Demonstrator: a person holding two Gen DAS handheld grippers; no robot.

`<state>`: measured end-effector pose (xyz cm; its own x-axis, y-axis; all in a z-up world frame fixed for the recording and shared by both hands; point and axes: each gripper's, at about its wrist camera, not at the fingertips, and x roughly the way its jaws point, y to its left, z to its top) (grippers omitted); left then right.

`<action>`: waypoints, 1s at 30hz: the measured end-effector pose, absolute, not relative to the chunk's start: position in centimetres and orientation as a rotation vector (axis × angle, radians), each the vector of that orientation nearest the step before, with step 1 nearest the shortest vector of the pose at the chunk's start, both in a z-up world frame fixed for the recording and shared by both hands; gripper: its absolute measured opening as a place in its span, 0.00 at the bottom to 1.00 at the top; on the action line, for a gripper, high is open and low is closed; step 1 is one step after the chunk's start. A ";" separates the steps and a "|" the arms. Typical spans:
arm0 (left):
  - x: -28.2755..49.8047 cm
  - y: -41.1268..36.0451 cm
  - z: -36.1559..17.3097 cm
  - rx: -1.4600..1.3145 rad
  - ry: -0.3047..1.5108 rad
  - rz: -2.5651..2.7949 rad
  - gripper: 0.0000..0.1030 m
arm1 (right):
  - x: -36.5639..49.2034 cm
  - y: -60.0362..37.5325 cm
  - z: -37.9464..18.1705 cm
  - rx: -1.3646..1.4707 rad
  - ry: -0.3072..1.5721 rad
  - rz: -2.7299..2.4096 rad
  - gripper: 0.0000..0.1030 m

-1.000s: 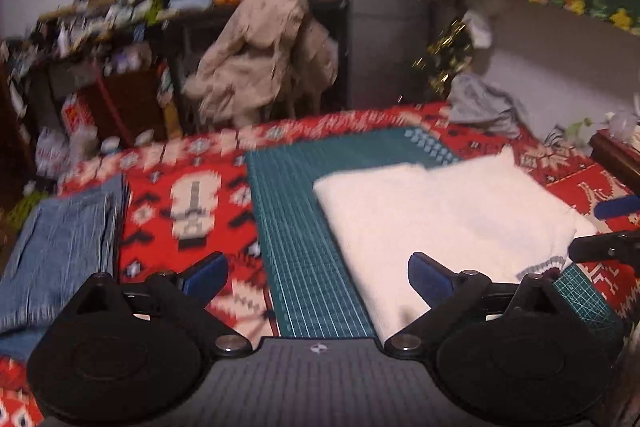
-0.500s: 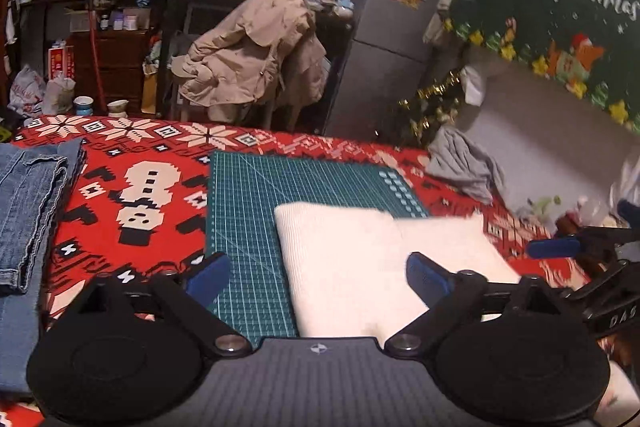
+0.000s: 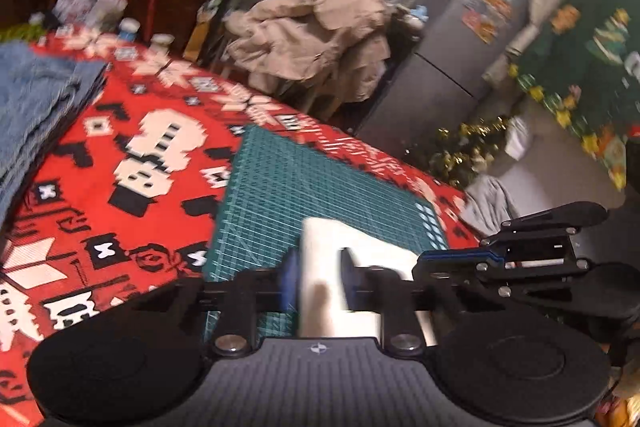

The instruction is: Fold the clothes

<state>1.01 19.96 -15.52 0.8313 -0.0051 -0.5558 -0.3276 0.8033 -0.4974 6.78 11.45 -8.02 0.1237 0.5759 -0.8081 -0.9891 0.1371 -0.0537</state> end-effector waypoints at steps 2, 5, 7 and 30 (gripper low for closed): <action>2.1 21.4 -16.5 -0.661 0.593 0.188 0.04 | 7.4 13.2 -8.5 -0.752 0.737 1.325 0.02; 3.7 22.9 -17.8 -0.701 0.641 0.176 0.03 | 8.2 15.4 -9.4 -0.777 0.751 1.350 0.00; 4.7 23.3 -18.4 -0.710 0.670 0.155 0.03 | 8.5 16.7 -10.1 -0.791 0.759 1.358 0.00; 8.0 24.1 -18.9 -0.564 0.620 -0.051 0.00 | 11.4 18.4 -11.7 -0.708 0.850 1.329 0.01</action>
<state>7.97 24.08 -18.89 0.8174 -0.2099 -0.5365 -0.1198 0.8489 -0.5147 11.37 18.37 -11.74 0.0363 0.5260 -0.8497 -0.9919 0.1225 0.0334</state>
